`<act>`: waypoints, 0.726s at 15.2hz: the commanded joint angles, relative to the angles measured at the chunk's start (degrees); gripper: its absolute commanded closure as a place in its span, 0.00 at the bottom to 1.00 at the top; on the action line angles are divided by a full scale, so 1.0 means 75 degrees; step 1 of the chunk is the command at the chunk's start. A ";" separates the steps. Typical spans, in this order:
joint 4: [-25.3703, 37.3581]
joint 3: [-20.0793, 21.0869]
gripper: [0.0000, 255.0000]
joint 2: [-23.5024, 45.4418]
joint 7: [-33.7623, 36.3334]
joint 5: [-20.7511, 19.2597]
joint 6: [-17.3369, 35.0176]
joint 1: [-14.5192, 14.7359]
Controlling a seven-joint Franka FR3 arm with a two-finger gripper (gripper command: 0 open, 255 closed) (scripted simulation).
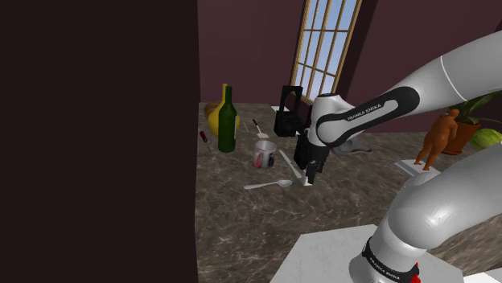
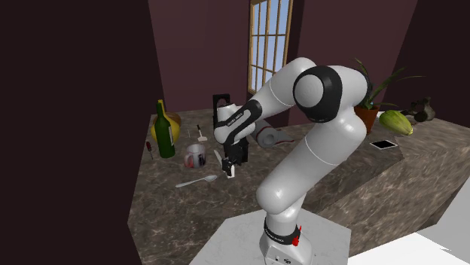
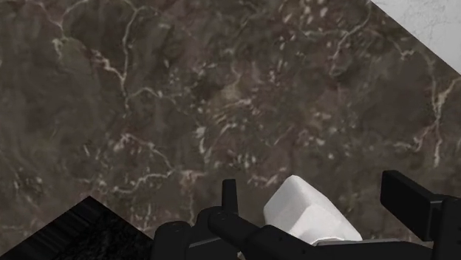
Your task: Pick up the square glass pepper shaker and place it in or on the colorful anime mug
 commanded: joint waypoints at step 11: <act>-0.0004 0.0000 1.00 0.0003 0.0001 -0.0001 0.0008 0.0000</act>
